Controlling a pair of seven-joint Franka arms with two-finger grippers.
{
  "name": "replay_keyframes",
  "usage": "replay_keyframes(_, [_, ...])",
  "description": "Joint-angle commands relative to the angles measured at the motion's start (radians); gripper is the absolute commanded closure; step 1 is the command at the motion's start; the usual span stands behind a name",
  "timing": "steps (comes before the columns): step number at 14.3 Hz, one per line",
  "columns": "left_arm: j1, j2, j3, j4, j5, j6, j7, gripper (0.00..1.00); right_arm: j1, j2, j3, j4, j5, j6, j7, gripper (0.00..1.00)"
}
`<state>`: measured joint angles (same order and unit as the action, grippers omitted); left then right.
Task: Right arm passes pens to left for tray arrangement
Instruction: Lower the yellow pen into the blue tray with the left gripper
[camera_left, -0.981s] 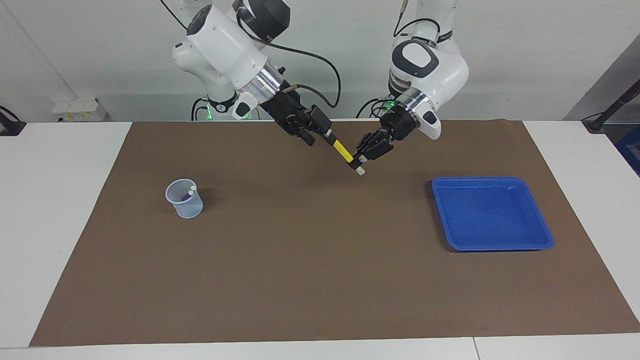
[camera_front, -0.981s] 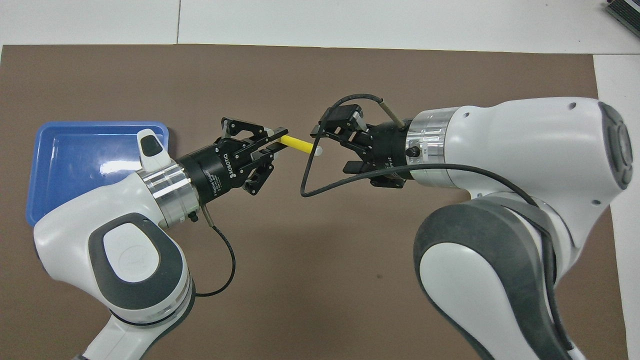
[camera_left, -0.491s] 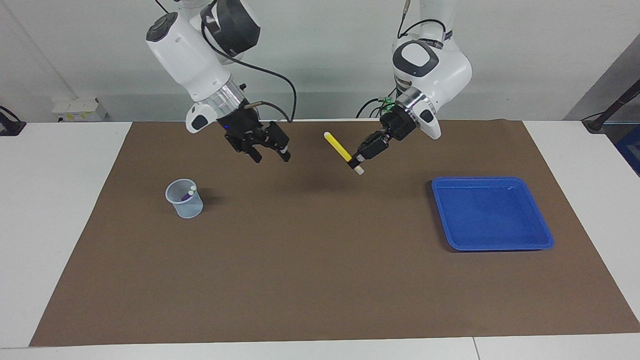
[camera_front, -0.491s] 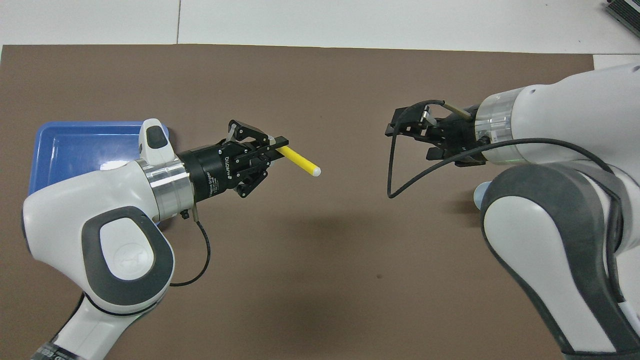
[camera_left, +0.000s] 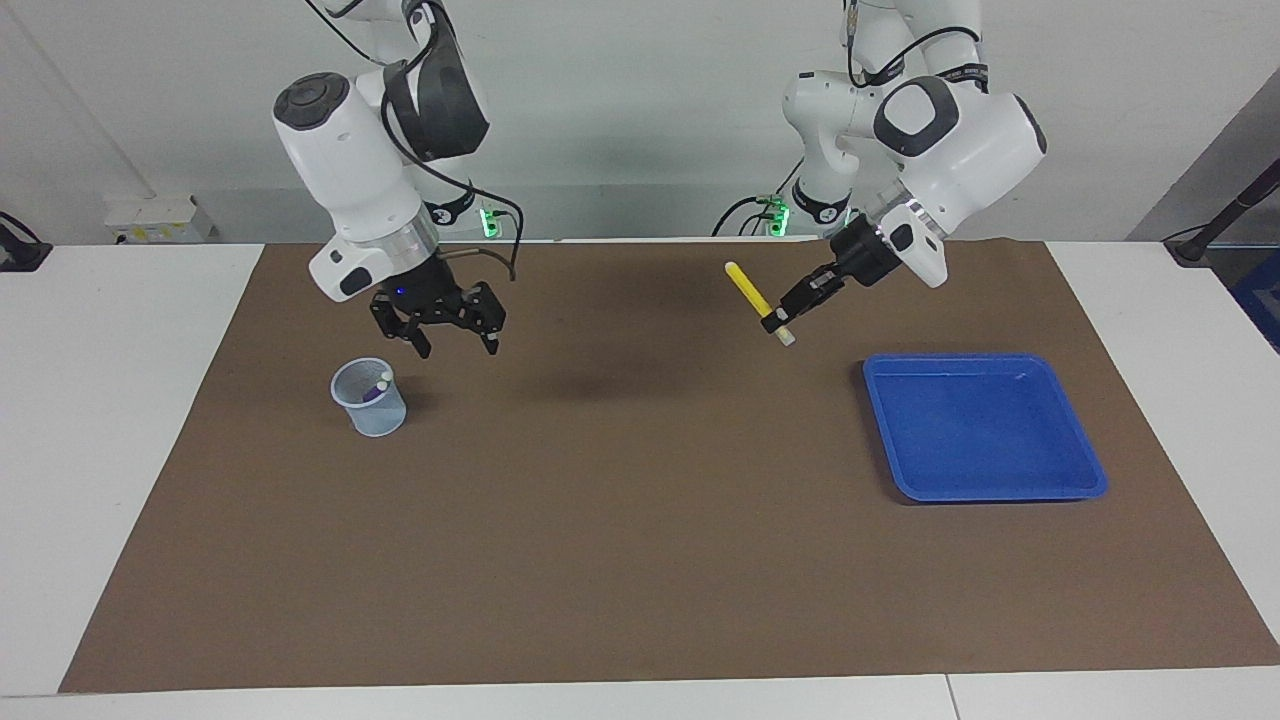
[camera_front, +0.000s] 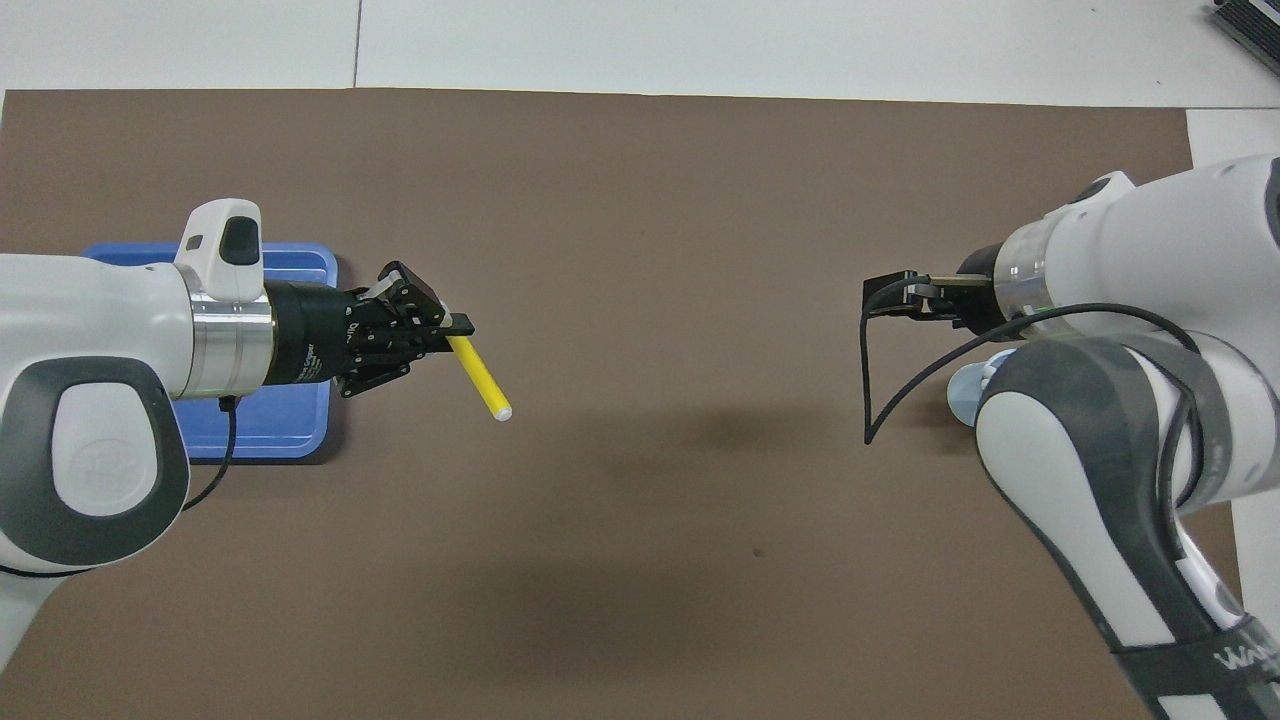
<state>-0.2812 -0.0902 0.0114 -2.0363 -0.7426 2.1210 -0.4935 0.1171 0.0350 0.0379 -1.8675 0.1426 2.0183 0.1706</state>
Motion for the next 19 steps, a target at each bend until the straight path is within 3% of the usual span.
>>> replay_keyframes(1, [0.052,-0.005,-0.002,0.013,0.113,-0.097,0.116,1.00,-0.065,-0.001,0.013,-0.070,-0.111,0.052,-0.089,0.08])
replay_keyframes(5, [0.138,-0.005,-0.002,0.034,0.262,-0.200,0.292,1.00,-0.077,0.008,0.013,-0.108,-0.173,0.040,-0.095,0.38])
replay_keyframes(10, [0.197,0.015,-0.004,0.034,0.396,-0.208,0.475,1.00,-0.109,0.011,0.013,-0.142,-0.173,0.053,-0.095,0.38])
replay_keyframes(12, [0.211,0.041,-0.002,0.034,0.439,-0.204,0.518,1.00,-0.129,0.013,0.013,-0.151,-0.173,0.056,-0.095,0.30])
replay_keyframes(19, [0.261,0.115,-0.002,0.034,0.528,-0.144,0.645,1.00,-0.152,0.049,0.014,-0.188,-0.173,0.112,-0.100,0.35])
